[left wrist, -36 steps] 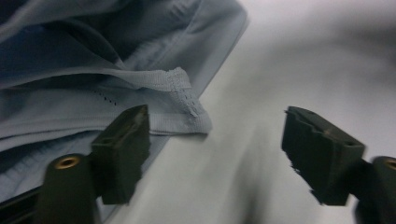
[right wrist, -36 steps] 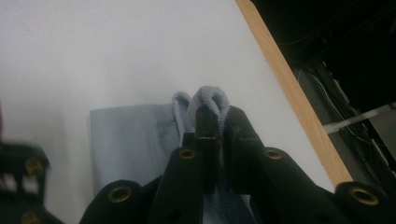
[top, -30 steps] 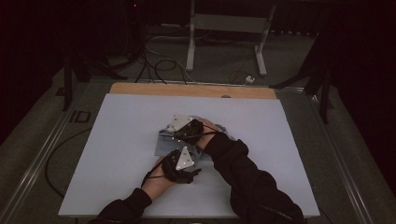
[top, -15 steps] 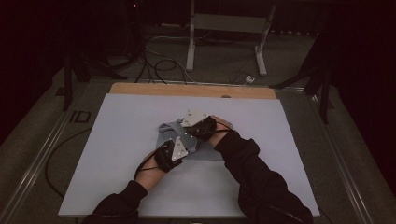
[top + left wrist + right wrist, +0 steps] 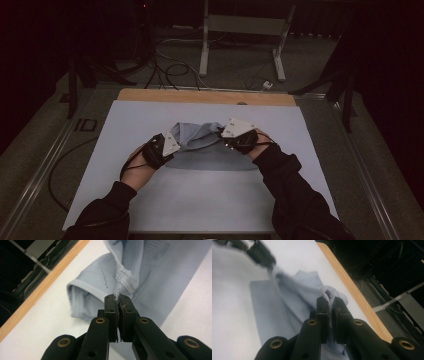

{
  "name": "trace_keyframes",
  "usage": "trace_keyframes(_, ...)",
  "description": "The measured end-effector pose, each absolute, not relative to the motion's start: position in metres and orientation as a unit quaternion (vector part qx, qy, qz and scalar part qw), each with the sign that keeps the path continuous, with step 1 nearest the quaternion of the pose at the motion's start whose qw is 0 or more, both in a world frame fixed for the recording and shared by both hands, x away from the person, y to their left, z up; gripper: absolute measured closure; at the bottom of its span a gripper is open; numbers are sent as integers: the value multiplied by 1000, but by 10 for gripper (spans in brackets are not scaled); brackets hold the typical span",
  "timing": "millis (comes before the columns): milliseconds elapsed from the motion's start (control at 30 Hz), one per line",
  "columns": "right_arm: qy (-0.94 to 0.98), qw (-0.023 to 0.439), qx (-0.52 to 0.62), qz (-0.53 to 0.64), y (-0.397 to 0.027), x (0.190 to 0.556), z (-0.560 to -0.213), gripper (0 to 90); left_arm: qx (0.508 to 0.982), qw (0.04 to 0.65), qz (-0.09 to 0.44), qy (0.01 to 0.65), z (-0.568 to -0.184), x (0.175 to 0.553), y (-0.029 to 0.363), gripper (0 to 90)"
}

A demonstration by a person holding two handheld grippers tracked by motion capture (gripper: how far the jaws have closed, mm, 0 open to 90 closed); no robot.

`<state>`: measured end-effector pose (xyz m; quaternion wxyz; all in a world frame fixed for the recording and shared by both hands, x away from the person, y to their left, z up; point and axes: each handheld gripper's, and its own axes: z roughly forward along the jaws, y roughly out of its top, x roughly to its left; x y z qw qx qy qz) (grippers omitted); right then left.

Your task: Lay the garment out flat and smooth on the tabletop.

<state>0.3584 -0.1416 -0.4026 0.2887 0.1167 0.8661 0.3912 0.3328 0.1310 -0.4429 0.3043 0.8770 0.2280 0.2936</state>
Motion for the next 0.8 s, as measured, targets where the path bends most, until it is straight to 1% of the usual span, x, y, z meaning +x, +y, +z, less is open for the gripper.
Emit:
trace_keyframes(100,869,288,96,391,-158,355,-408,853,873,306,300,231,-437,332,136,866)
trace_keyframes(233,874,266,93,396,-183,353,-419,853,875,303,303,224,-433,329,139,866)
trace_keyframes(400,886,247,96,381,-208,348,-438,851,885,294,296,209,-440,323,137,866)
trace_keyframes(567,892,237,101,370,-218,344,-454,850,890,291,287,201,-448,318,133,866)
trace_keyframes(600,894,230,106,369,-222,342,-463,849,897,290,273,192,-457,313,130,865)
trace_keyframes(800,900,212,113,364,-221,335,-487,846,908,280,248,190,-480,313,130,864)
